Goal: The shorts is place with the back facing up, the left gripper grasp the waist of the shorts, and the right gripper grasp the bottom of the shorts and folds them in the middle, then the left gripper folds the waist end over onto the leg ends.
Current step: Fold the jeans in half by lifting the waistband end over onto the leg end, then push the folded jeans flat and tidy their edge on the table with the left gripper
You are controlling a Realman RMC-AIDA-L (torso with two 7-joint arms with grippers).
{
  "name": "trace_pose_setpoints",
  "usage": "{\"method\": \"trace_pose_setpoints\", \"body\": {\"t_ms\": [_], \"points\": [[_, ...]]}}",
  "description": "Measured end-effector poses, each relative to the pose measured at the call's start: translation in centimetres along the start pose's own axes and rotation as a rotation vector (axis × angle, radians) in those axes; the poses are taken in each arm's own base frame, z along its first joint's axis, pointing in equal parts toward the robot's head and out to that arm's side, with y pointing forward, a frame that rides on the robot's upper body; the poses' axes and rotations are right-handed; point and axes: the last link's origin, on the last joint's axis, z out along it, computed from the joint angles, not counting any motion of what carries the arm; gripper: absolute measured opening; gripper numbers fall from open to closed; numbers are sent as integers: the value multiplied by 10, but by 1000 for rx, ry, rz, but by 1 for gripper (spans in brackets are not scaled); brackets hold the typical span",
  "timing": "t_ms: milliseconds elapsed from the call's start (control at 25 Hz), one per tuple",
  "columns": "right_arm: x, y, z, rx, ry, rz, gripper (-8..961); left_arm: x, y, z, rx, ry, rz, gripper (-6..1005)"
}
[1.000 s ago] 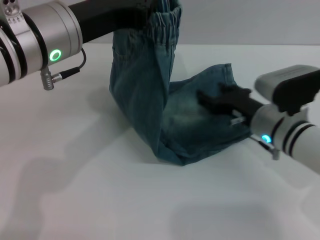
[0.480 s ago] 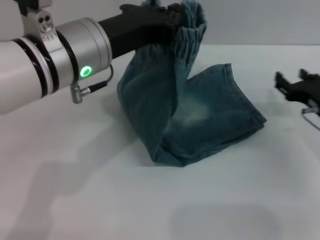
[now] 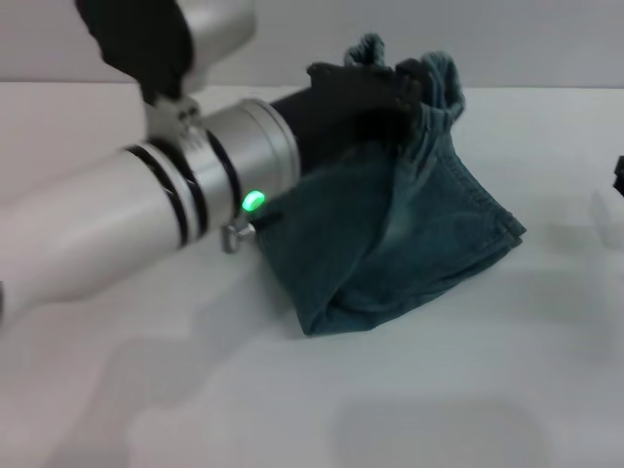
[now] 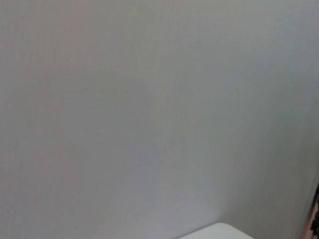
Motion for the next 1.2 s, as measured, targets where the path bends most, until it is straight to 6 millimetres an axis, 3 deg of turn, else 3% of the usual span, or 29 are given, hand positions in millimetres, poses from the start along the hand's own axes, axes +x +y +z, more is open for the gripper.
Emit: {"method": "trace_pose_setpoints", "body": {"t_ms": [360, 560, 840, 1000, 1080, 1200], "points": [[-1, -6, -10, 21, -10, 7, 603, -51, 30, 43, 53, 39, 140, 78], [0, -4, -10, 13, -9, 7, 603, -55, 37, 48, 52, 87, 131, 85], [8, 9, -12, -39, -7, 5, 603, -62, 28, 28, 142, 219, 153, 370], [13, 26, -19, -145, -63, -5, 603, -81, 22, 4, 154, 315, 256, 529], [16, 32, -24, -208, -100, -13, 603, -96, 19, -9, 140, 358, 332, 549], [24, 38, -32, -291, -151, 2, 603, -115, 9, -24, 124, 373, 301, 579]]}}
